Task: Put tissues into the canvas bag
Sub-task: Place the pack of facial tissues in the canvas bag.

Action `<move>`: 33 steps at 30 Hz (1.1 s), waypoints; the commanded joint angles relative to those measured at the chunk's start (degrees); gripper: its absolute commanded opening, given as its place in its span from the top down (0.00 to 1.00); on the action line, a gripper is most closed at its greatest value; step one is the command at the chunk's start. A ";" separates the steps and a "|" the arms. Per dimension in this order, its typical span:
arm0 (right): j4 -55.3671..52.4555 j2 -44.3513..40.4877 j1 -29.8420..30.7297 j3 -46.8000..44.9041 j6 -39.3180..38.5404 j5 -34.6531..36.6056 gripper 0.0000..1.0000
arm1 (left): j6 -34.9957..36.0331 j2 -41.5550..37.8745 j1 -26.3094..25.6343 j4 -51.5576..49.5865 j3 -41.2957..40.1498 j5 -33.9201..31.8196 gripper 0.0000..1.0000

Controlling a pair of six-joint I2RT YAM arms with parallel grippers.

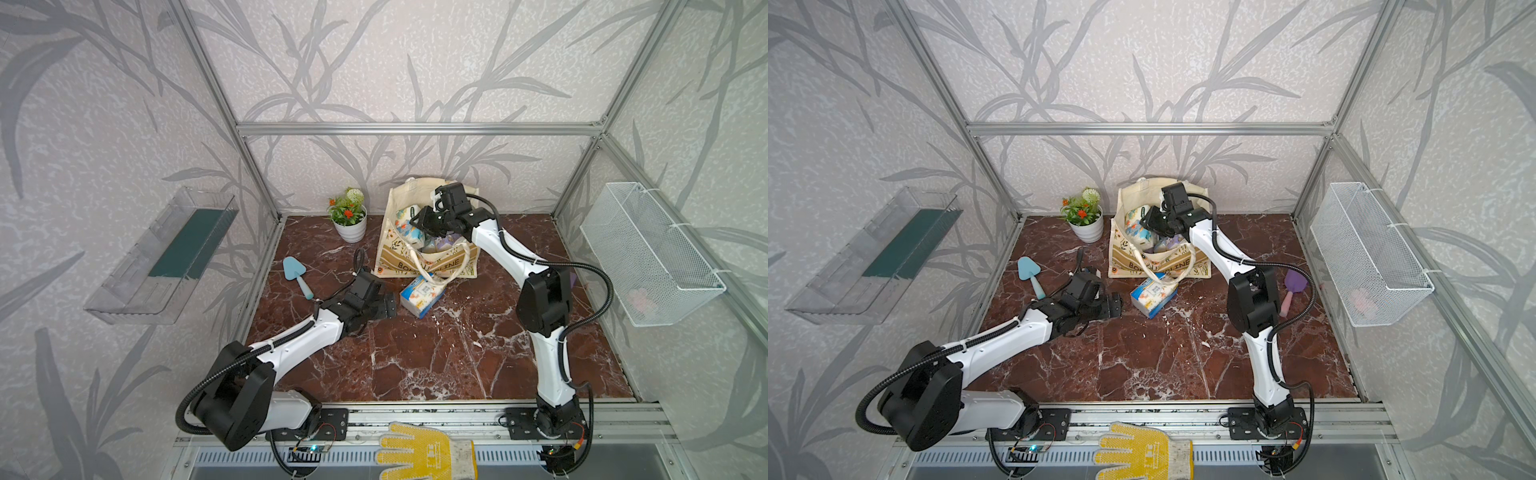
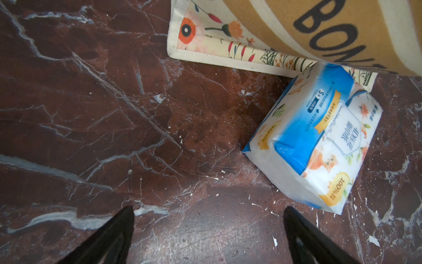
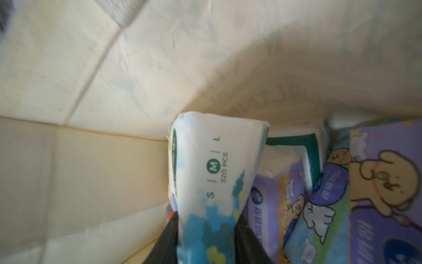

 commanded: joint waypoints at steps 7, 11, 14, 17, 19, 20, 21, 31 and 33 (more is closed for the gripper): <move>-5.66 1.67 1.38 0.87 -4.52 1.11 0.64 | 0.06 -1.57 0.48 -0.14 -0.73 -0.79 0.01; -6.66 1.52 1.45 -0.57 -5.44 1.51 0.63 | 0.13 -1.54 0.62 -0.14 -0.58 -0.63 0.00; -5.71 0.10 1.41 -2.69 -5.44 1.77 0.63 | 0.07 -1.54 0.70 -0.06 -0.59 -0.55 0.01; -5.77 -0.94 1.35 -3.36 -5.45 2.58 0.51 | -0.15 -1.48 0.66 0.18 -0.48 -0.36 0.01; -5.60 -1.69 1.28 -3.28 -7.24 2.99 0.40 | -0.11 -1.37 0.67 0.28 -0.28 -0.26 0.01; -5.62 -2.19 1.29 -3.19 -7.58 3.33 0.36 | -0.05 -1.37 0.66 0.28 -0.04 -0.22 0.01; -5.62 -2.65 1.27 -3.10 -7.86 3.67 0.33 | -0.05 -1.32 0.66 0.27 0.05 -0.25 0.01; -4.07 -10.64 1.23 -5.65 -12.34 8.06 0.08 | 1.37 0.40 1.11 2.54 2.71 0.23 0.01; -3.46 -12.66 1.27 -6.78 -13.92 8.67 0.05 | 1.88 1.27 1.30 3.50 3.26 0.91 0.01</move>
